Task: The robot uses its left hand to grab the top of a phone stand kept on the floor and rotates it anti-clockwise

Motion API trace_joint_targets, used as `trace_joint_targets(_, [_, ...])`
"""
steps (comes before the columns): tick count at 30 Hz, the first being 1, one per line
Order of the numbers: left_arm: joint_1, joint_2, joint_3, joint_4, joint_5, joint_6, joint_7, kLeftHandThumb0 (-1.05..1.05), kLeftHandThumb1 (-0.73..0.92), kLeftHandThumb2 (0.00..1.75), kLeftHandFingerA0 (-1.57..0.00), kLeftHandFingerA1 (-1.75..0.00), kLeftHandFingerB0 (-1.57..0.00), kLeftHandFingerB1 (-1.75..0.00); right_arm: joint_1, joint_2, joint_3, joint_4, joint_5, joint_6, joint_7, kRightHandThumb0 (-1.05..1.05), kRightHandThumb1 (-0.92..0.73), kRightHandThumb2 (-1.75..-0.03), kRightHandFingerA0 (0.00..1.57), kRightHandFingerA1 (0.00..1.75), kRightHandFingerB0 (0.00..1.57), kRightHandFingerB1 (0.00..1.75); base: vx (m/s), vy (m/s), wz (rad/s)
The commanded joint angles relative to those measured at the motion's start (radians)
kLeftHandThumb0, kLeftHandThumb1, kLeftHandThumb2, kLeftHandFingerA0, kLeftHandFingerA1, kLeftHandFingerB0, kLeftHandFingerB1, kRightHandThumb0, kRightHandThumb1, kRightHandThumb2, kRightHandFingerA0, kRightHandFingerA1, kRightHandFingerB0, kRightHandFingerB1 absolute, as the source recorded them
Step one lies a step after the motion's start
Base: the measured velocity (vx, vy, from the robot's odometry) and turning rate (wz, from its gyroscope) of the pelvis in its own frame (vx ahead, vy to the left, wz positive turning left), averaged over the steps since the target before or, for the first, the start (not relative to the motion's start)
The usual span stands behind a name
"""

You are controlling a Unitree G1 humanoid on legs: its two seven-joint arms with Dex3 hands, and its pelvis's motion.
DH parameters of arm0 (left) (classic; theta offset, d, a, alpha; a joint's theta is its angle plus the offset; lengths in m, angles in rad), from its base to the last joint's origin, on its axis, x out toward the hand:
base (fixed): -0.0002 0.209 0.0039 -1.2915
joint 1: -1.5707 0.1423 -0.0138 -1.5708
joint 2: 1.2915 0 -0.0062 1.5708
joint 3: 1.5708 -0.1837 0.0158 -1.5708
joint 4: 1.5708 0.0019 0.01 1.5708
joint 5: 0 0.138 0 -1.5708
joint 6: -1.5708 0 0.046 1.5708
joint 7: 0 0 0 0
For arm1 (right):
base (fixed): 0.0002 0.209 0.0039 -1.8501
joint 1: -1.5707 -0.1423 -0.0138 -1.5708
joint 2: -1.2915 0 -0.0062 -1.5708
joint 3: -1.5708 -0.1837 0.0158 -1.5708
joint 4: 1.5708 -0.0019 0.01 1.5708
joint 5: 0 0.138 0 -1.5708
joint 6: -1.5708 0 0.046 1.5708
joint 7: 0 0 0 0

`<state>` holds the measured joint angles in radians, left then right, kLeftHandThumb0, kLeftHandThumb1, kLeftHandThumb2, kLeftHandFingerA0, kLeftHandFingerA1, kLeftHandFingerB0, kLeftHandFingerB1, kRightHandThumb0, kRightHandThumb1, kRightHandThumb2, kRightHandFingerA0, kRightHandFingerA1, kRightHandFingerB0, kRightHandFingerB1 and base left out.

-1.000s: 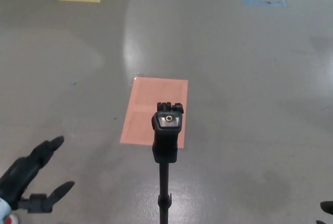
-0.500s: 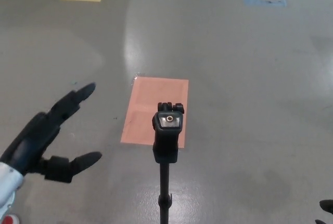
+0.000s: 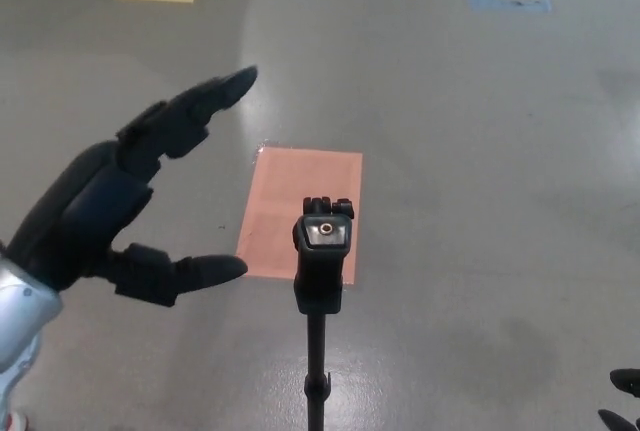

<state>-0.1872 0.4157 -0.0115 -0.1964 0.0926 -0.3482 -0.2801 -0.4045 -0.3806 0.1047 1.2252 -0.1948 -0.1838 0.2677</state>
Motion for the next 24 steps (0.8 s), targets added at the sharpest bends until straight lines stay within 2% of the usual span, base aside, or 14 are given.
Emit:
trace_joint_targets(1, [-0.06,0.107,0.036,-0.345,-0.099,0.076,-0.113,-0.24,0.35,0.65,0.0,-0.06,0.0,-0.16,-0.032,-0.037,0.002,0.026,-0.011,0.01,0.041,-0.74,-0.62,-0.94,0.04,0.33,0.06,0.24,0.0,0.0,0.0])
trace_joint_targets(4, [-0.077,0.105,0.018,-0.365,-0.099,0.1,-0.119,-0.28,0.34,0.64,0.0,-0.06,0.0,-0.15,-0.03,-0.035,-0.001,0.029,-0.008,0.013,0.046,-0.7,-0.61,-0.95,0.0,0.32,0.05,0.26,0.0,0.0,0.0])
trace_joint_targets(5, [-0.086,0.101,0.009,-0.374,-0.093,0.113,-0.12,-0.31,0.24,0.61,0.0,-0.09,0.0,-0.18,-0.031,-0.035,-0.001,0.03,-0.007,0.017,0.049,-0.64,-0.77,-0.65,0.07,0.25,0.06,0.19,0.0,0.0,0.0])
trace_joint_targets(6, [-0.088,0.1,0.006,-0.376,-0.091,0.117,-0.119,-0.31,0.24,0.61,0.0,-0.09,0.0,-0.18,-0.031,-0.035,-0.001,0.03,-0.007,0.017,0.049,-0.64,-0.77,-0.65,0.07,0.25,0.06,0.19,0.0,0.0,0.0])
trace_joint_targets(7, [-0.094,0.096,-0.002,-0.372,-0.092,0.116,-0.12,-0.31,0.24,0.62,0.0,-0.09,0.0,-0.17,-0.031,-0.037,0.002,0.029,-0.01,0.014,0.05,-0.69,-0.61,-0.96,0.0,0.33,0.06,0.27,0.0,0.0,0.0])
trace_joint_targets(8, [-0.104,0.091,-0.014,-0.368,-0.091,0.121,-0.122,-0.32,0.34,0.65,0.0,-0.1,0.0,-0.15,-0.032,-0.039,0.003,0.03,-0.012,0.013,0.051,-0.64,-0.77,-0.64,0.08,0.25,0.06,0.19,0.0,0.0,0.0])
trace_joint_targets(12, [-0.118,0.085,-0.034,-0.378,-0.09,0.162,-0.136,-0.35,0.26,0.62,0.0,-0.07,0.0,-0.14,-0.04,-0.04,0.004,0.034,-0.011,0.014,0.055,-0.62,-0.77,-0.67,0.06,0.24,0.05,0.2,0.0,0.0,0.0])
trace_joint_targets(13, [-0.122,0.084,-0.039,-0.38,-0.088,0.17,-0.139,-0.37,0.26,0.6,0.0,-0.03,0.0,-0.11,-0.043,-0.041,0.005,0.035,-0.013,0.015,0.054,-0.68,-0.63,-0.92,0.03,0.31,0.02,0.24,0.0,0.0,0.0])
trace_joint_targets(16, [-0.13,0.083,-0.059,-0.393,-0.06,0.193,-0.148,-0.39,0.28,0.61,0.0,-0.03,0.0,-0.09,-0.047,-0.043,0.009,0.036,-0.017,0.013,0.055,-0.68,-0.64,-0.92,0.03,0.31,0.02,0.24,0.0,0.0,0.0])
trace_joint_targets(17, [-0.131,0.081,-0.065,-0.395,-0.05,0.195,-0.149,-0.4,0.29,0.61,0.0,0.0,0.0,-0.05,-0.048,-0.044,0.013,0.035,-0.021,0.013,0.055,-0.64,-0.77,-0.66,0.07,0.24,0.05,0.19,0.0,0.0,0.0])
trace_joint_targets(19, [-0.135,0.077,-0.078,-0.397,-0.046,0.203,-0.153,-0.41,0.29,0.61,0.0,-0.01,0.0,-0.06,-0.048,-0.044,0.012,0.036,-0.02,0.01,0.054,-0.65,-0.81,-0.63,0.06,0.26,0.04,0.24,0.0,0.0,0.0])
trace_joint_targets(22, [-0.152,0.066,-0.108,-0.385,-0.029,0.197,-0.158,-0.42,0.3,0.62,0.0,0.0,0.0,-0.07,-0.052,-0.043,0.011,0.035,-0.02,0.013,0.056,-0.66,-0.77,-0.66,0.08,0.23,0.07,0.18,0.0,0.0,0.0])
trace_joint_targets(23, [-0.157,0.062,-0.116,-0.378,-0.029,0.197,-0.159,-0.42,0.3,0.62,0.0,0.0,0.0,-0.08,-0.052,-0.042,0.009,0.034,-0.018,0.015,0.058,-0.69,-0.62,-0.95,0.0,0.32,0.08,0.27,0.0,0.0,0.0])
trace_joint_targets(24, [-0.158,0.06,-0.118,-0.375,-0.03,0.197,-0.16,-0.42,0.3,0.62,0.0,0.0,0.0,-0.08,-0.053,-0.042,0.008,0.034,-0.018,0.016,0.059,-0.69,-0.62,-0.95,0.0,0.32,0.08,0.27,0.0,0.0,0.0])
